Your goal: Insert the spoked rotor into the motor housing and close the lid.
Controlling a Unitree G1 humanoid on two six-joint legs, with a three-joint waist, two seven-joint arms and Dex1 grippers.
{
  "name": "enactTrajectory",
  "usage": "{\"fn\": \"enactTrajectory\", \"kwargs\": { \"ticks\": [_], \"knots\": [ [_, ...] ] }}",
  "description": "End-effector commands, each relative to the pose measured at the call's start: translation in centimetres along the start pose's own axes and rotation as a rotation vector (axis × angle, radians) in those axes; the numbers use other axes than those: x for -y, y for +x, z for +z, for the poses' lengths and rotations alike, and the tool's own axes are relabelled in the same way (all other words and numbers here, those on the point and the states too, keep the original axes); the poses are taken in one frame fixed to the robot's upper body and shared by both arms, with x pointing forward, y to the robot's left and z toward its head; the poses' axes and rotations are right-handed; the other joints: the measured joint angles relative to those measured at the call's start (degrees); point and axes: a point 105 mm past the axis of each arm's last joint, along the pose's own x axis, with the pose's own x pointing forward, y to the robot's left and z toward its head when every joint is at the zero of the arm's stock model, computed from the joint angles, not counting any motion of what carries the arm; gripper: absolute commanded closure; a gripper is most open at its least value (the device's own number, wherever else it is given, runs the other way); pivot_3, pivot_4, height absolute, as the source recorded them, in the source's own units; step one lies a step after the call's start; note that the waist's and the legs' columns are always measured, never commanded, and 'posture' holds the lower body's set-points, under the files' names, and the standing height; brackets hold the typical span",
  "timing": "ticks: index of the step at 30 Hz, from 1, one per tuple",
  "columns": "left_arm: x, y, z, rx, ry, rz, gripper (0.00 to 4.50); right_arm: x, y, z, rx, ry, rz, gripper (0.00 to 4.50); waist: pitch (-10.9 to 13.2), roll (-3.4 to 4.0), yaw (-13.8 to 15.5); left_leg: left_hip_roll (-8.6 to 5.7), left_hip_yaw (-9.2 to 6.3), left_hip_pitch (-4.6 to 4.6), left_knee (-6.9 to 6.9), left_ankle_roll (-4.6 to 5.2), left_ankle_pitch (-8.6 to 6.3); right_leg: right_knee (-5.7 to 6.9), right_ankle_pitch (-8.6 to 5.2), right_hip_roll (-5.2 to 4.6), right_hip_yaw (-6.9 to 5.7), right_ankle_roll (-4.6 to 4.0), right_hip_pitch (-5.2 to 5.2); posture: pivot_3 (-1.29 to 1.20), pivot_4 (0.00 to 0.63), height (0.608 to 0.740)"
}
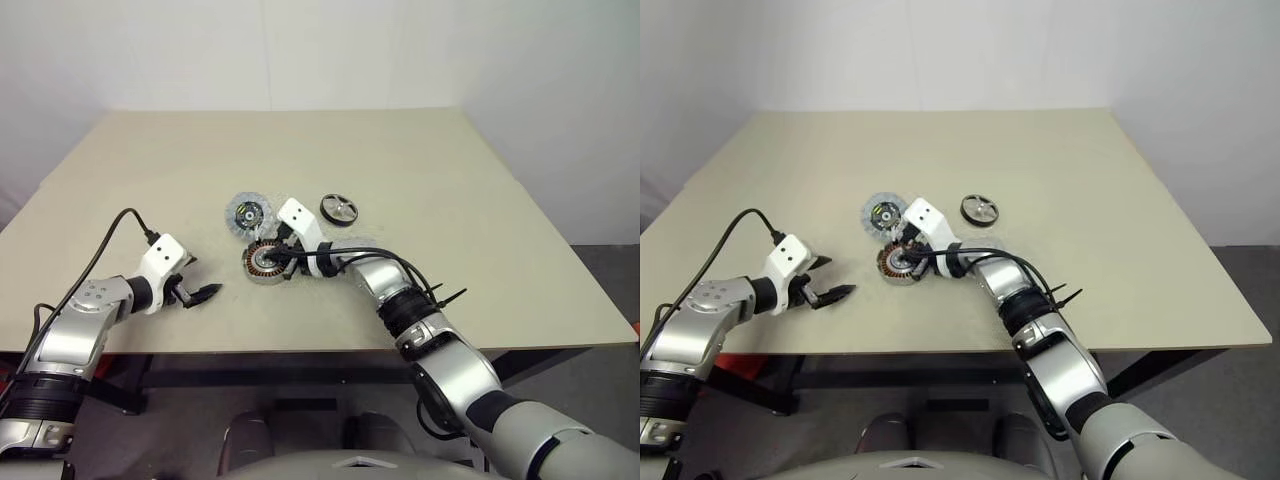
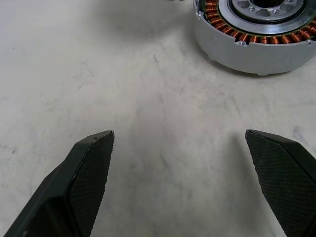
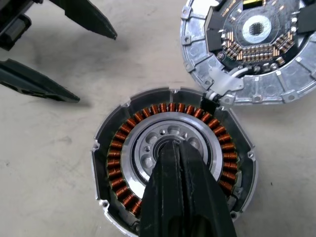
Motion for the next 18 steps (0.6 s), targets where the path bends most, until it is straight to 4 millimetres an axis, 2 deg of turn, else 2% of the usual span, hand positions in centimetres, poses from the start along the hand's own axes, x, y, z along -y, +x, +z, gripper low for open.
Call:
{"fn": "enactTrajectory", "kwargs": {
  "ticks": [1, 7, 13, 18],
  "knots": [
    [-0.4, -0.2, 1.2, 0.037, 0.029, 0.019, 0.0, 0.4, -0.3, 0.6, 0.024, -0.018, -0.02, 4.45, 0.0, 0.0, 0.0, 0.0, 0.0, 0.0, 0.0, 0.0, 0.0, 0.01, 0.0, 0.0, 0.0, 0.0, 0.0, 0.0, 0.0, 0.74],
    [-0.2, 0.1, 1.3, 0.044, 0.024, 0.01, 0.0, 1.0, -1.1, 2.3, 0.076, -0.025, -0.026, 4.45, 0.0, 0.0, 0.0, 0.0, 0.0, 0.0, 0.0, 0.0, 0.0, 0.0, 0.0, -0.01, 0.0, 0.0, 0.04, 0.0, 0.0, 0.74],
    [-0.1, 0.4, 1.3, 0.048, 0.023, 0.002, 0.0, 1.3, -3.1, 5.3, 0.163, -0.089, 0.008, 4.45, 0.0, -0.01, 0.0, 0.0, 0.0, 0.0, 0.0, 0.0, 0.0, 0.0, 0.0, 0.0, 0.0, 0.0, 0.03, 0.0, 0.0, 0.74],
    [0.1, 0.7, 1.5, 0.053, 0.024, -0.003, 0.0, 2.1, -4.8, 5.8, 0.167, -0.152, 0.001, 4.45, 0.0, -0.02, 0.0, -0.01, 0.0, -0.01, 0.01, 0.0, 0.0, 0.0, 0.0, -0.01, 0.0, 0.0, 0.04, 0.0, 0.0, 0.74]
  ]
}}
